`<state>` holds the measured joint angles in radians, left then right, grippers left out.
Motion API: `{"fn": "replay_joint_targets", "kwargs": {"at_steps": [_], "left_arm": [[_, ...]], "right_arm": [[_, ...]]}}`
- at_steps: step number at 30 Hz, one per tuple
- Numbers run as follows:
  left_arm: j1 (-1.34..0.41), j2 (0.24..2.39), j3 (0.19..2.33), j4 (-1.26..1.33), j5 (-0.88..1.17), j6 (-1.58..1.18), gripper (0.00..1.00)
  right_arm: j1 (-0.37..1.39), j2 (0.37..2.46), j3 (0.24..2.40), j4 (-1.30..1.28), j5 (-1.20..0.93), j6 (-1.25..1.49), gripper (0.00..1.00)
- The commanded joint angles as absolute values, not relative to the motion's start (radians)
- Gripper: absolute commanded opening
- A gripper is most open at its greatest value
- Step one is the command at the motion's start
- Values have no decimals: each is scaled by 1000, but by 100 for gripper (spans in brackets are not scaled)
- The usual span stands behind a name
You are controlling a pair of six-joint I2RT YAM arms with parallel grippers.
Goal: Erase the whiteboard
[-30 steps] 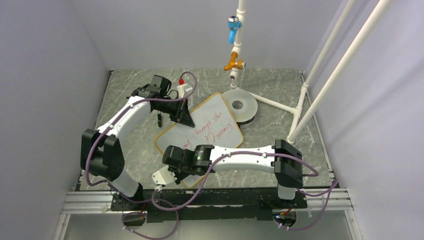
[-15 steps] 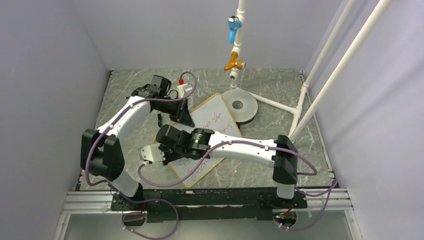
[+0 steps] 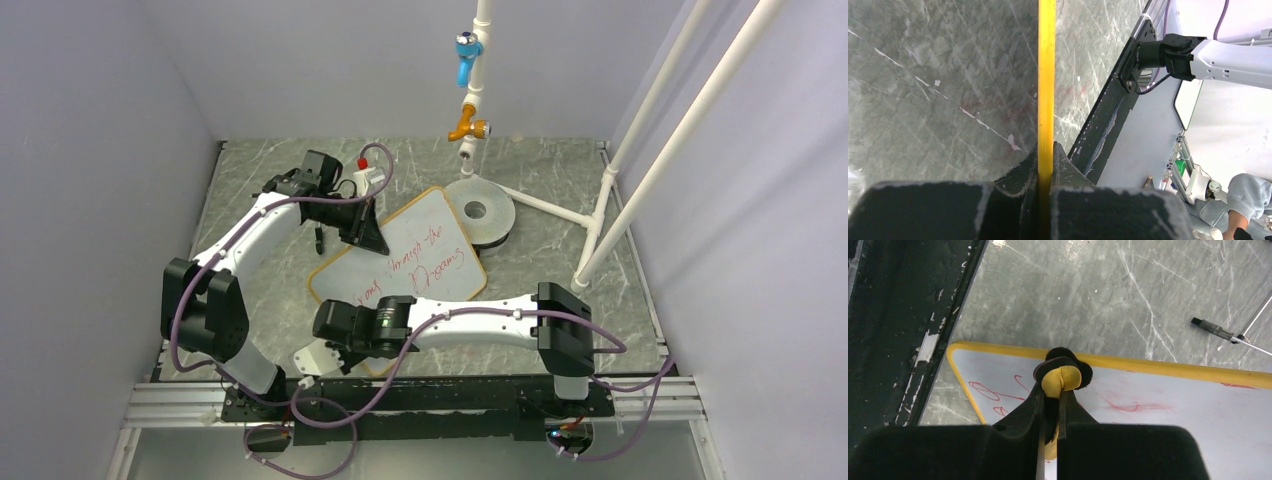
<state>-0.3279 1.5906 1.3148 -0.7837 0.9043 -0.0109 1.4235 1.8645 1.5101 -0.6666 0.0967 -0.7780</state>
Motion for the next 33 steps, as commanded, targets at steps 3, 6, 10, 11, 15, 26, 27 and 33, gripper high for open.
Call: {"fn": "replay_joint_targets", "kwargs": {"at_steps": [3, 6, 10, 11, 15, 26, 27, 33], "left_arm": [[-339, 1529, 1329, -781, 1005, -40, 0], [-338, 1529, 1328, -781, 1004, -38, 0], [-318, 1524, 1333, -781, 1018, -42, 0], [-317, 1521, 1328, -776, 1021, -42, 0], [-316, 1523, 1328, -779, 1024, -40, 0], [-316, 1524, 1324, -774, 1032, -41, 0], [-316, 1523, 1325, -775, 1032, -43, 0], [-316, 1521, 1323, -777, 1038, -37, 0]], "right_arm": [[1381, 1909, 1647, -645, 191, -790, 0], [1337, 1928, 1750, -652, 202, -781, 0], [1299, 1922, 1759, -650, 178, -775, 0], [1295, 1915, 1746, -648, 174, -778, 0], [1271, 1863, 1649, -631, 145, -775, 0], [1284, 1799, 1457, -590, 90, -793, 0], [1269, 1800, 1495, -595, 88, -786, 0], [1225, 1824, 1661, -605, 91, -765, 0]]}}
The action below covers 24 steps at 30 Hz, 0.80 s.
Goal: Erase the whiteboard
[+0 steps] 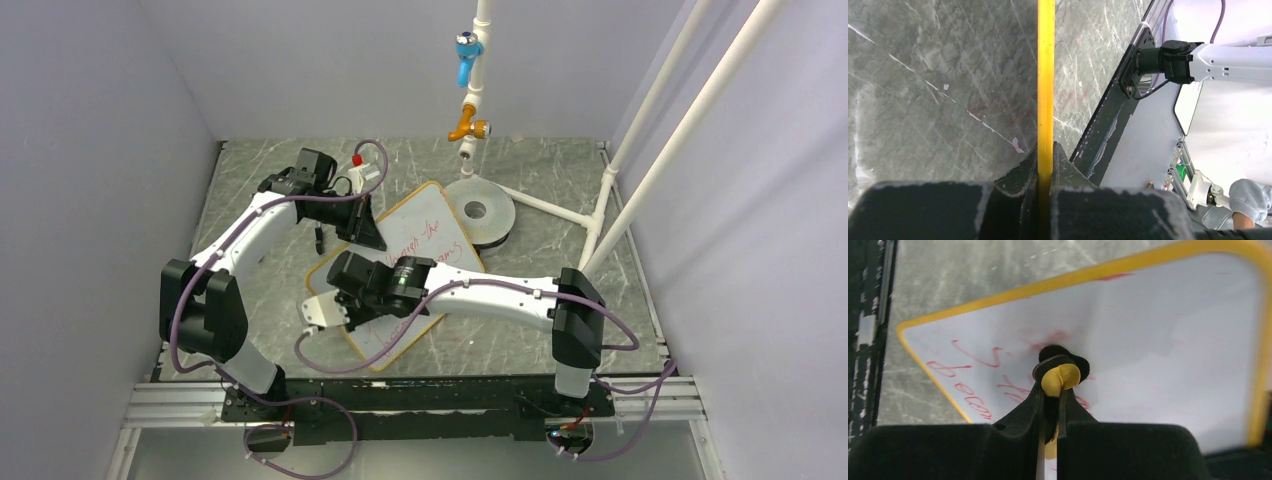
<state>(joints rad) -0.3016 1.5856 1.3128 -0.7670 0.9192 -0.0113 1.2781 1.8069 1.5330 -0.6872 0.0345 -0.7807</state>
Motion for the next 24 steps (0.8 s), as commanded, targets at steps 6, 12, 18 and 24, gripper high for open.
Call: {"fn": "replay_joint_targets", "kwargs": {"at_steps": [6, 12, 18, 24], "left_arm": [[-316, 1522, 1324, -778, 1041, -36, 0], [-316, 1519, 1322, -780, 1046, -32, 0], [-317, 1520, 1321, -778, 1047, -34, 0], [-318, 1520, 1321, -781, 1043, -31, 0]], "right_arm": [[1245, 1838, 1666, -654, 5, -760, 0], [1314, 1836, 1509, -676, -35, -828, 0], [1316, 1834, 1498, -641, 10, -809, 0], [1178, 1815, 1648, -604, 53, -677, 0]]}}
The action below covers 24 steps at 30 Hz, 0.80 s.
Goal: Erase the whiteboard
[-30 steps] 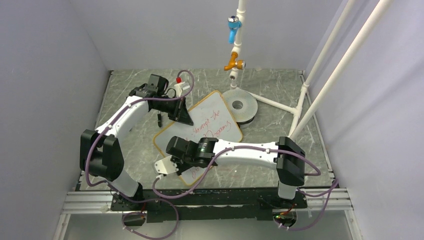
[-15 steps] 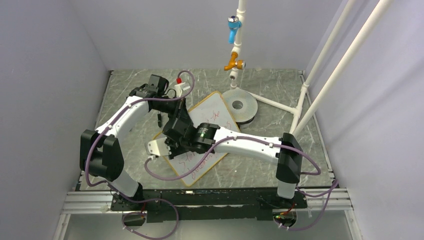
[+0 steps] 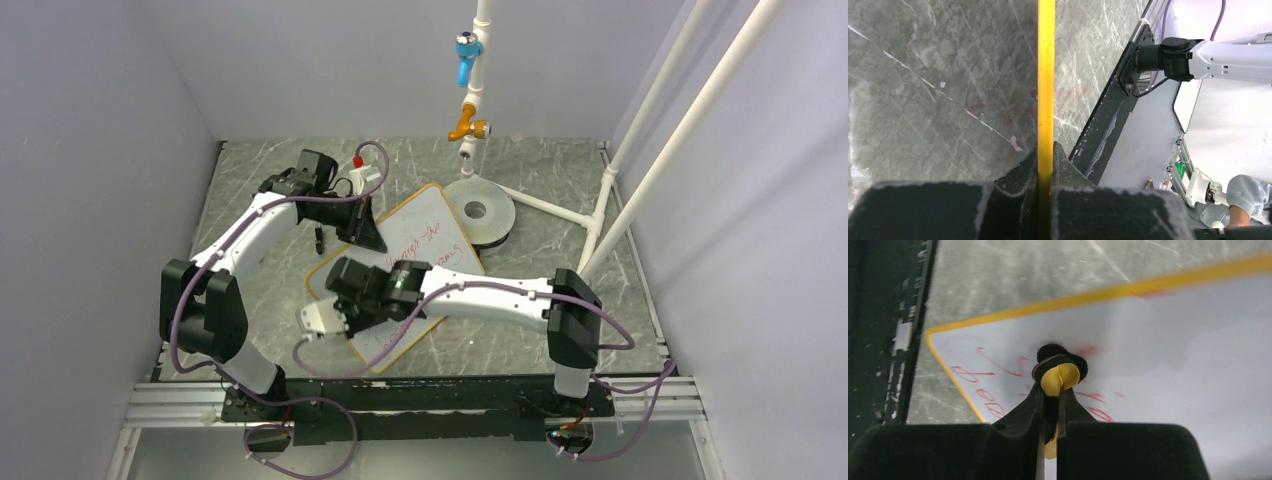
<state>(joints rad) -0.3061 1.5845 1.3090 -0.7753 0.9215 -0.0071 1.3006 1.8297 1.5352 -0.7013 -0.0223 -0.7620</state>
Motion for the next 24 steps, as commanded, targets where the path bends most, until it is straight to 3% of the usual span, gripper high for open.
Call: {"fn": "replay_joint_targets", "kwargs": {"at_steps": [1, 6, 15, 24], "left_arm": [[-317, 1520, 1321, -780, 1043, -31, 0], [-316, 1519, 1321, -778, 1045, -33, 0], [-316, 1523, 1321, -781, 1043, -29, 0], [-317, 1522, 1320, -780, 1045, -30, 0]], "right_arm": [[1157, 1807, 1642, -590, 61, -667, 0], [1134, 1754, 1501, -530, 53, -657, 0], [1292, 1786, 1426, -558, -14, -702, 0], [1110, 1730, 1473, -489, 85, -622, 0]]}}
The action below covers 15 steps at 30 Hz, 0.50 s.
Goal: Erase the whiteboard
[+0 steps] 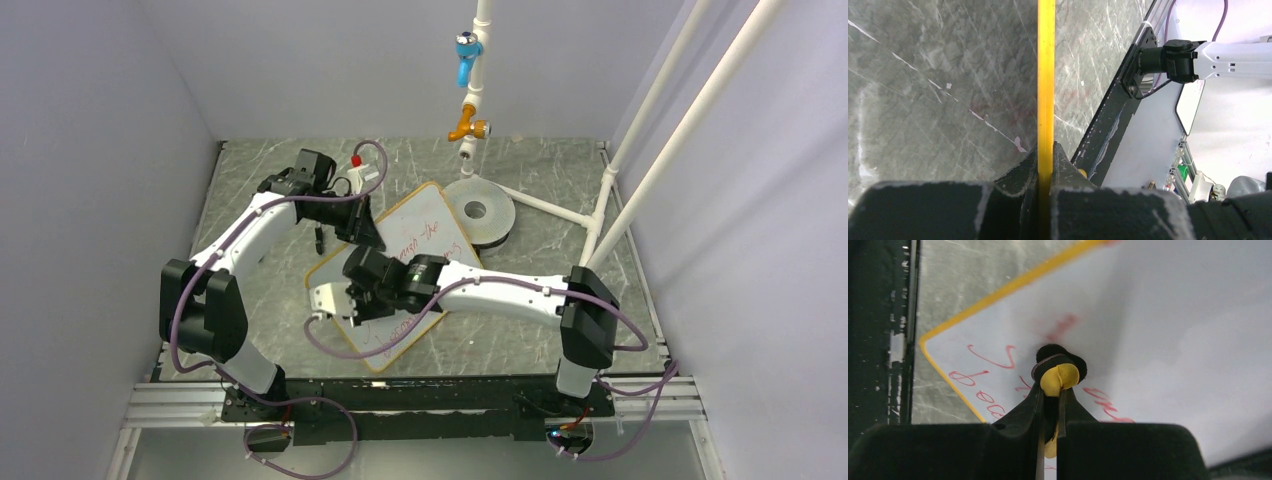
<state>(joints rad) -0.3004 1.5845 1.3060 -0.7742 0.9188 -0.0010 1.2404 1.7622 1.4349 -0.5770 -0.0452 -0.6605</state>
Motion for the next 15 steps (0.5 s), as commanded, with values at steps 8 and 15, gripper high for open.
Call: {"fn": "replay_joint_targets", "kwargs": {"at_steps": [8, 15], "left_arm": [[-317, 1526, 1319, -780, 1046, -28, 0], [-316, 1527, 1319, -782, 1046, -26, 0]], "right_arm": [[1213, 1726, 1372, -505, -18, -669, 0], [1229, 1747, 1396, -522, -17, -663, 0]]}}
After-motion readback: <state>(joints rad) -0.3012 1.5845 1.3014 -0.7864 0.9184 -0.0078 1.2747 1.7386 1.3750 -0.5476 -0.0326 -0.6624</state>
